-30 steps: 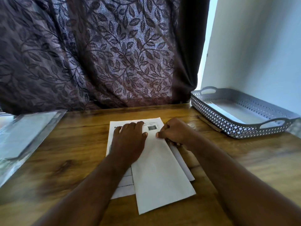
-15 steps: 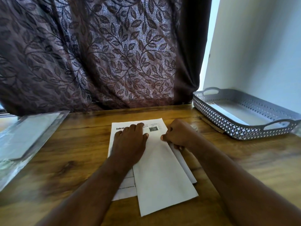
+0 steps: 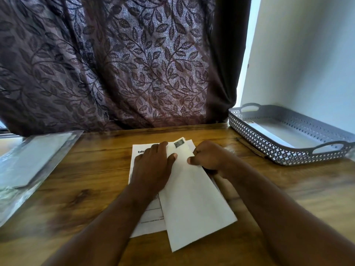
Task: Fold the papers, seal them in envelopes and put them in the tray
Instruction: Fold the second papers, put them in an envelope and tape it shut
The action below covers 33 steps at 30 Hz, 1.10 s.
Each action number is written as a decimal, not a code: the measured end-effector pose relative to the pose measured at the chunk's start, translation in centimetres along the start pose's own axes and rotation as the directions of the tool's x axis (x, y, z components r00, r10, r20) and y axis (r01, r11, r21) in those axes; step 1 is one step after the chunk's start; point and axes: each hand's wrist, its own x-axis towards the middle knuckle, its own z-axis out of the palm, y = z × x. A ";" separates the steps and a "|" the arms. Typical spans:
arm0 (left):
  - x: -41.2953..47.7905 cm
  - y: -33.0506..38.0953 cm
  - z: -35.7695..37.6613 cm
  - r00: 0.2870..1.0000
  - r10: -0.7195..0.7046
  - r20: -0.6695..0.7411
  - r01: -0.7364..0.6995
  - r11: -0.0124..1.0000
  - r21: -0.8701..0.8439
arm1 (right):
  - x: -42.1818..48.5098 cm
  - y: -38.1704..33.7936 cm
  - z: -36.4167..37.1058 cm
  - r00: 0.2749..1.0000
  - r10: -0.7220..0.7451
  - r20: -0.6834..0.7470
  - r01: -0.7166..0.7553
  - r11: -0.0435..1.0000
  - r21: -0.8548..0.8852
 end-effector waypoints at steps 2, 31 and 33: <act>-0.1 -0.3 -0.2 1.000 -0.012 -0.026 0.009 0.992 -0.122 | 0.0 0.5 -0.1 1.000 0.006 -0.024 -0.005 0.998 0.064; 0.0 -0.1 -2.1 0.918 -0.305 0.254 0.320 0.187 -0.929 | -3.4 3.3 -2.8 0.970 -0.003 0.244 -0.153 0.770 0.619; 0.1 -0.3 -1.8 0.922 -0.293 0.254 0.310 0.164 -0.936 | -3.5 3.3 -2.9 0.974 -0.005 0.226 -0.145 0.753 0.641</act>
